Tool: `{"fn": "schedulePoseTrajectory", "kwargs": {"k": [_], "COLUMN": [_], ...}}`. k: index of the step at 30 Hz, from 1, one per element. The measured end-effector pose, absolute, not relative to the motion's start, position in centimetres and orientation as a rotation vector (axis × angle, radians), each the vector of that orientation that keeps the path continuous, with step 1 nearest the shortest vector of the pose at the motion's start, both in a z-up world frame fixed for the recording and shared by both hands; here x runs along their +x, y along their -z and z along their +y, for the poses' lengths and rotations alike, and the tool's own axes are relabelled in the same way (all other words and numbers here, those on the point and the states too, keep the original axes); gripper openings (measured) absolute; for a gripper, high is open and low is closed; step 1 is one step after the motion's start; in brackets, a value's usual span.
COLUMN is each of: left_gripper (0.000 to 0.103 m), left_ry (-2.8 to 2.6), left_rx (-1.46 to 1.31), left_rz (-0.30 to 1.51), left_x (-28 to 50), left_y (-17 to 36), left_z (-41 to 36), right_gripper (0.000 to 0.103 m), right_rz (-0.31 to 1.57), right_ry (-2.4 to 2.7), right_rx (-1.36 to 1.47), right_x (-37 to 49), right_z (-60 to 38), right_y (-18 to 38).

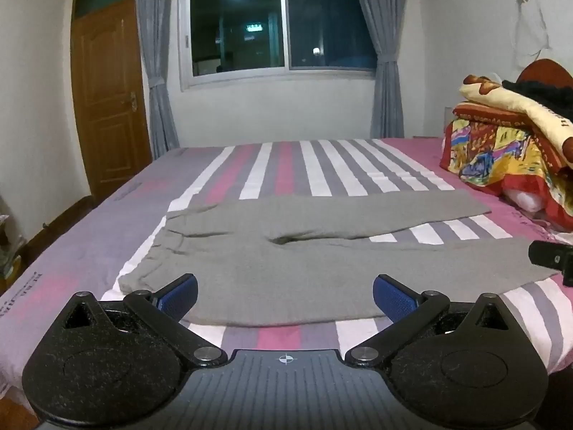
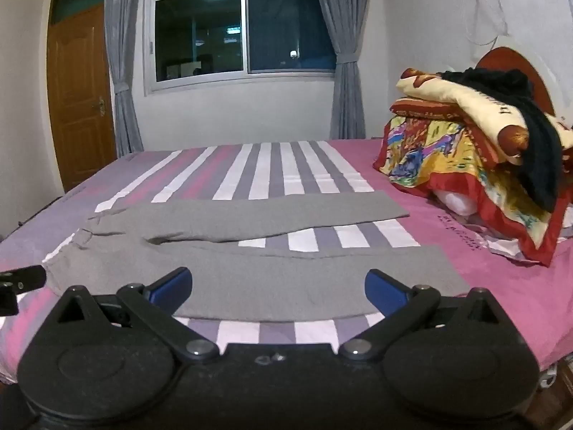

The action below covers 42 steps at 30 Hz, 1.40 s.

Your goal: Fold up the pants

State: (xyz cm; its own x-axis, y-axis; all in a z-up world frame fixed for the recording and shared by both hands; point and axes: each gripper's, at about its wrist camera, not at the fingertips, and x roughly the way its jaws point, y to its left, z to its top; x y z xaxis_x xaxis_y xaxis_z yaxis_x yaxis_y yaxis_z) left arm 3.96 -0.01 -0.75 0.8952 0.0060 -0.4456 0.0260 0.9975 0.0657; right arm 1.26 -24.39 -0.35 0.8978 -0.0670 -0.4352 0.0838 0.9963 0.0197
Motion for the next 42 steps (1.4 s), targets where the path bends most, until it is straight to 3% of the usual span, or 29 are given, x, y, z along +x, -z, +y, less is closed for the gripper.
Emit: {"fn": "schedulePoseTrajectory", "kwargs": {"k": [21,32,33,34,35,36,37,40,41,42], "left_gripper": [0.103,0.103,0.103,0.101,0.080,0.069,0.067,0.072,0.088,0.097], "left_ry": [-0.008,-0.033,-0.035,-0.040,-0.048,-0.062,-0.066,-0.045,-0.031,-0.006], "left_rx": [0.120,0.056,0.053,0.052,0.065,0.091,0.109,0.105,0.108,0.101], "left_rz": [0.476,0.550,0.563,0.583,0.605,0.637,0.675,0.737,0.744,0.751], "left_x": [11.8,29.0,31.0,33.2,35.5,37.7,39.8,45.3,46.9,48.3], "left_y": [1.5,5.1,5.6,6.2,7.1,7.8,8.8,11.1,11.7,12.3], "left_z": [1.1,15.4,17.0,18.7,20.4,21.6,23.0,26.5,27.2,27.7], "right_gripper": [0.103,0.103,0.099,0.088,0.080,0.066,0.061,0.064,0.065,0.066], "right_rz": [0.469,0.531,0.558,0.584,0.599,0.613,0.622,0.618,0.618,0.625], "right_ry": [0.039,-0.171,-0.195,-0.227,-0.253,-0.277,-0.304,-0.390,-0.418,-0.443], "right_rx": [0.026,-0.033,-0.037,-0.043,-0.050,-0.069,-0.089,-0.149,-0.180,-0.206], "right_x": [9.3,25.5,27.8,30.2,32.1,34.4,36.6,42.6,44.5,46.2], "right_z": [-24.6,-23.8,-23.6,-23.2,-23.0,-22.5,-21.9,-19.8,-18.9,-18.2], "right_y": [0.5,2.2,2.9,3.6,4.3,5.0,5.5,7.3,8.0,8.5]}}
